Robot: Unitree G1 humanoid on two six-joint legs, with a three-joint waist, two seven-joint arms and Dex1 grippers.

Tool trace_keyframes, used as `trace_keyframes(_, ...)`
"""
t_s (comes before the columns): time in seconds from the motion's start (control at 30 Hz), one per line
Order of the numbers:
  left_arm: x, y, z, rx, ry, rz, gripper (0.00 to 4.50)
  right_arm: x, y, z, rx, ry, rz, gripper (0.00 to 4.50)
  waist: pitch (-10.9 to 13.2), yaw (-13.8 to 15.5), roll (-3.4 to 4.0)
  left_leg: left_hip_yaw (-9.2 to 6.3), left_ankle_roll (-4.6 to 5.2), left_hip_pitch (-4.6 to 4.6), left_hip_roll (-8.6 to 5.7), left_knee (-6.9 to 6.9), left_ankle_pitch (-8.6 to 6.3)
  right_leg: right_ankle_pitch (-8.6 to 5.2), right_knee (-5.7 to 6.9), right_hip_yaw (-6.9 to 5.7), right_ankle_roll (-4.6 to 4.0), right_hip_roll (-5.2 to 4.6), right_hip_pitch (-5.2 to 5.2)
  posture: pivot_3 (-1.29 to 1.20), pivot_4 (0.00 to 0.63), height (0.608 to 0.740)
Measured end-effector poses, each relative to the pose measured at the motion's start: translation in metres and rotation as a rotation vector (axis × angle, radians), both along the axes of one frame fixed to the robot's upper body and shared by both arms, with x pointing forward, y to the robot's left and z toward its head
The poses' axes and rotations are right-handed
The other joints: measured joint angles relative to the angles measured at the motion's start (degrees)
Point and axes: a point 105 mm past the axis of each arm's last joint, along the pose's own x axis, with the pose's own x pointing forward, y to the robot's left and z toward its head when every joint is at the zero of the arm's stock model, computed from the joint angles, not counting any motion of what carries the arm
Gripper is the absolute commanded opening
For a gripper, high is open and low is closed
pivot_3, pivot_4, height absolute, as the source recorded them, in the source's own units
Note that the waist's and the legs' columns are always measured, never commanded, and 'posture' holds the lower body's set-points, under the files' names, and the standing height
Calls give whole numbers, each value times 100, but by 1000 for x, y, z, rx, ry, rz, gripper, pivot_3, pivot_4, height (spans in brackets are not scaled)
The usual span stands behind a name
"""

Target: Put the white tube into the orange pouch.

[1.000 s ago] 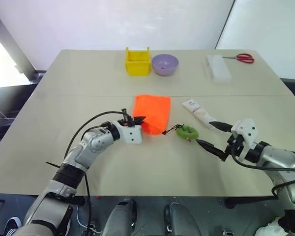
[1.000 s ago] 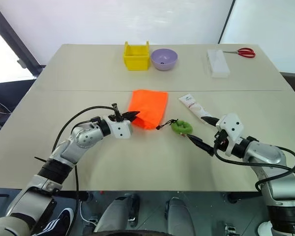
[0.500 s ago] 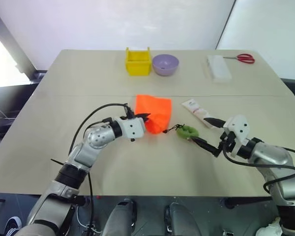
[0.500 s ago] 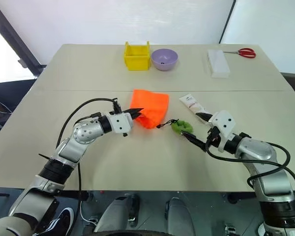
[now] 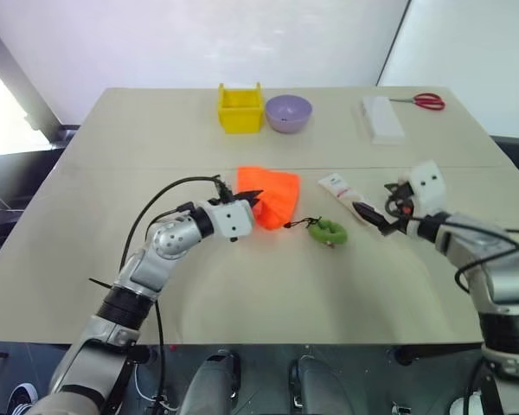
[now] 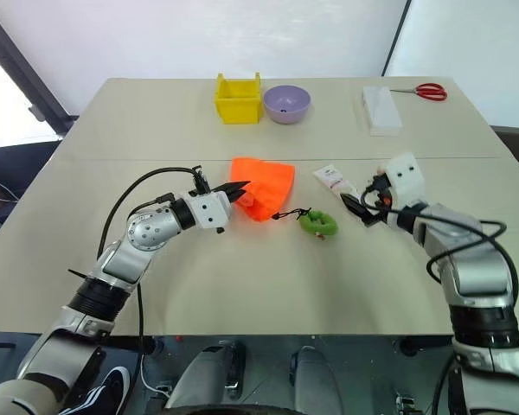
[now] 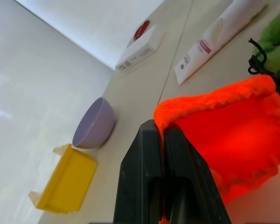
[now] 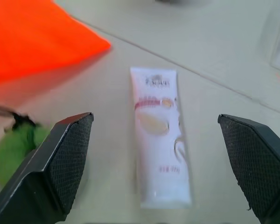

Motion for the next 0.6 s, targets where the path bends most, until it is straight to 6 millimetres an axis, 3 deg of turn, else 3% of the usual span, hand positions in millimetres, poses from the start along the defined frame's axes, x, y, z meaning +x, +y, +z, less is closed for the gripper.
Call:
trace_keyframes(0.3, 1, 1, -4, 1, -6, 16, 18, 22, -12, -27, -4, 270, -90, 4500, 0, -4, 0, 2, 2, -5, -8, -2, 0, 0, -2, -1, 0, -4, -3, 0, 150, 740)
trace_keyframes(0.6, 0, 2, -8, -6, 3, 27, 18, 22, -22, -46, -73, 377, -109, 4500, 0, -4, 0, 4, 2, -4, -8, -3, 0, 0, -1, -2, 1, 2, -4, 0, 150, 740)
